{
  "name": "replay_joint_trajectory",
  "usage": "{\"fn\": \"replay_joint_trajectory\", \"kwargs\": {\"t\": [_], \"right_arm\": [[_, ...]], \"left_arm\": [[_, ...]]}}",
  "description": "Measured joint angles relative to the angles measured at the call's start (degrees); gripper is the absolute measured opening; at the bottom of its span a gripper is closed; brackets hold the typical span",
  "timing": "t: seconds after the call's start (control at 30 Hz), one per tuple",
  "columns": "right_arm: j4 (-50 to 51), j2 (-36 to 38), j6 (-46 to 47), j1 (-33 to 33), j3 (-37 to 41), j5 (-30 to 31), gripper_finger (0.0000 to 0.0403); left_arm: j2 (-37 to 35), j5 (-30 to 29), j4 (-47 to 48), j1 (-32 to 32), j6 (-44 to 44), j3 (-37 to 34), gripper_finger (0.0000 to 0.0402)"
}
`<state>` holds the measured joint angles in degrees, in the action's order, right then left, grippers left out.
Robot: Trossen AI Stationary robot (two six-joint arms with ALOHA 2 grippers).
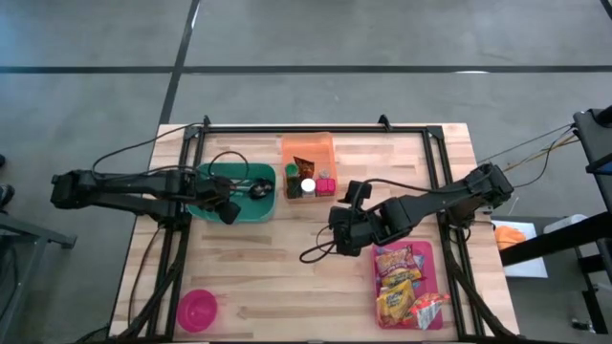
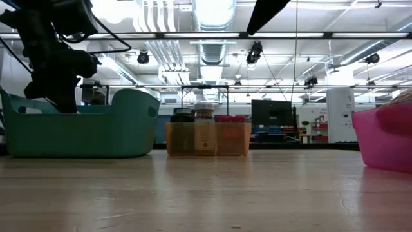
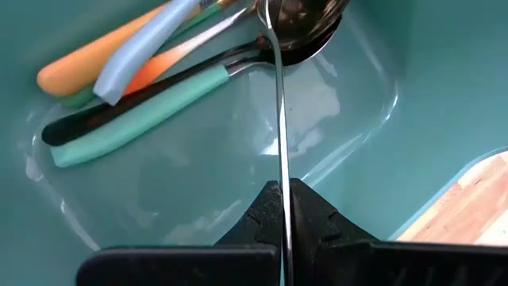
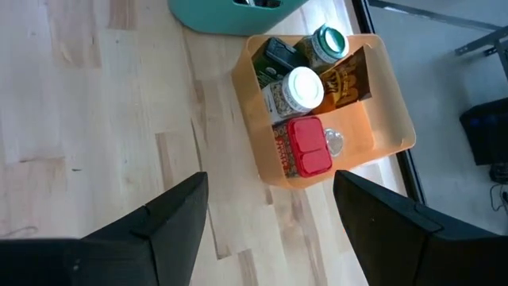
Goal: Pick & Place Food Item
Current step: Put the silver spoon into the green bin
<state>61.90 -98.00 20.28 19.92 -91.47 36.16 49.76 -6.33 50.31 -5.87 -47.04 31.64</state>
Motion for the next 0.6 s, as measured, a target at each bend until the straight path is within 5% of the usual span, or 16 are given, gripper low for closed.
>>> {"fn": "replay_joint_trajectory", "kwargs": {"t": [0.33,0.6], "right_arm": [[0.01,0.00,2.20,0.00,2.97,-0.16,0.0270],[-0.52,0.00,2.28,0.17,4.17,-0.30,0.0270]], "left_arm": [[1.08,0.59,0.25,-0.07,-2.29,-0.11,0.0000],[9.75,0.40,0.26,-0.13,-1.85,0.28,0.0032]]}}
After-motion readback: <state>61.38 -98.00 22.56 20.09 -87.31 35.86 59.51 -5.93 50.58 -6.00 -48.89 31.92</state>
